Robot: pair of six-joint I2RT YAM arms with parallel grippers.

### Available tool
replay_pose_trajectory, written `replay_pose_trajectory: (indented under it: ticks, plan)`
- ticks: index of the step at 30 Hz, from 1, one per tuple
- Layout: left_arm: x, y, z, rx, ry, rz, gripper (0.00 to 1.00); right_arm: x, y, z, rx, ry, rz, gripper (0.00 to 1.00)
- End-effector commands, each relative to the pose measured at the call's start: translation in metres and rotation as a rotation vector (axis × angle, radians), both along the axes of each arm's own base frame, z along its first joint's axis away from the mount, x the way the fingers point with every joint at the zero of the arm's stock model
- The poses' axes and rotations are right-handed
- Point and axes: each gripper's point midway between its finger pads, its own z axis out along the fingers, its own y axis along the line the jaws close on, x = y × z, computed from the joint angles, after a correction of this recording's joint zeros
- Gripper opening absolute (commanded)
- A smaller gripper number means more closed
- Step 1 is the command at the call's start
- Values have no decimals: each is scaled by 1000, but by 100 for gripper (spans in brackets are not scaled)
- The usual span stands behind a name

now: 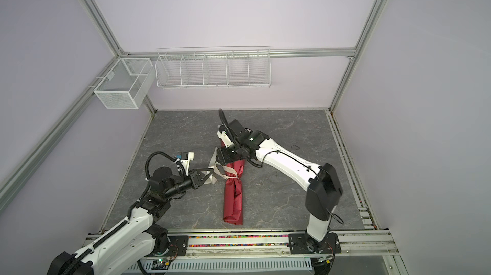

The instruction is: Tie the bouquet of fake flowers

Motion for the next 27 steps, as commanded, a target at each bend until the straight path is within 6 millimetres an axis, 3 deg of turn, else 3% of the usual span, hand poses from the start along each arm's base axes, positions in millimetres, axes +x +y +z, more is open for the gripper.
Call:
replay_pose_trajectory:
  ticks: [1, 4, 7, 11, 22, 27]
  plan:
    - [3, -3, 6, 7, -28, -3, 0, -3, -9, 17, 198, 57, -198, 58]
    - [3, -5, 3, 12, -19, -20, 0, -19, -9, 4, 318, 205, -301, 57]
    - [2, -8, 2, 9, -13, -35, 0, -30, 5, 6, 417, 266, -303, 57]
    - [-1, -13, 1, 7, -11, -65, 0, -32, 22, 8, 421, 283, -301, 57]
    - [-7, -26, 7, -5, -38, -127, 2, -39, 45, -27, 359, 372, -326, 53]
    - [-7, -28, 7, 0, -39, -140, 3, -41, 55, -25, 385, 388, -294, 47]
